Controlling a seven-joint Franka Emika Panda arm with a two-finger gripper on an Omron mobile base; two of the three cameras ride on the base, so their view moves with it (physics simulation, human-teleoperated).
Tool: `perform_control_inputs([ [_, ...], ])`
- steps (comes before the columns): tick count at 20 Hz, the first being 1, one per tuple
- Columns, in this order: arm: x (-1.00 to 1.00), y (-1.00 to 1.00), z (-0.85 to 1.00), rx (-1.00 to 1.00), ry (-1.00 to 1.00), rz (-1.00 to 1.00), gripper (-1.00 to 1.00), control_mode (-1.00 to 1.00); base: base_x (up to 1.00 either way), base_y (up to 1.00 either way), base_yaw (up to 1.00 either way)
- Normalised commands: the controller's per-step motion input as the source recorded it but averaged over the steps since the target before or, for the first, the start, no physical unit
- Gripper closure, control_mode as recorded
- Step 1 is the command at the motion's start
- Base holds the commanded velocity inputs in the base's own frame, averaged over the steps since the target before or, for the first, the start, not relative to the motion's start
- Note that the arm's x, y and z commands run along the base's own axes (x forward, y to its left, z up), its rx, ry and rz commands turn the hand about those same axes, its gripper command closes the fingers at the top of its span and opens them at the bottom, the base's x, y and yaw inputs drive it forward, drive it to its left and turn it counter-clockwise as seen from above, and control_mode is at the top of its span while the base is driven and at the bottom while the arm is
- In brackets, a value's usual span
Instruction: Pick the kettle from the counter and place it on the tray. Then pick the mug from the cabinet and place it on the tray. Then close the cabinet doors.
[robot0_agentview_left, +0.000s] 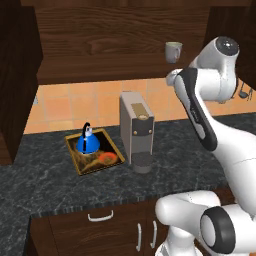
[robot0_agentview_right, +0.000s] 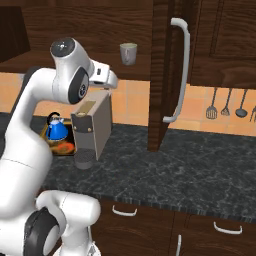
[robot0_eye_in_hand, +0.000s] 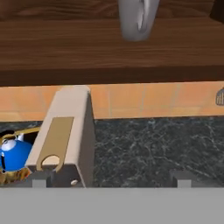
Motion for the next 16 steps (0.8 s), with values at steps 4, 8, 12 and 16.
perform_control_inputs([
  [4,0.35,-0.27,0.51,0.03,-0.11,0.0,-1.0,-1.0,0.0,0.0,0.0],
  [8,0.23,-0.02,0.33,0.0,-0.12,0.0,-1.0,-1.0,0.0,0.0,0.0],
  [12,0.32,-0.14,0.3,0.01,-0.07,0.0,-1.0,-1.0,0.0,0.0,0.0],
  [16,0.27,-0.28,0.14,0.0,-0.15,0.0,-1.0,-1.0,0.0,0.0,0.0],
])
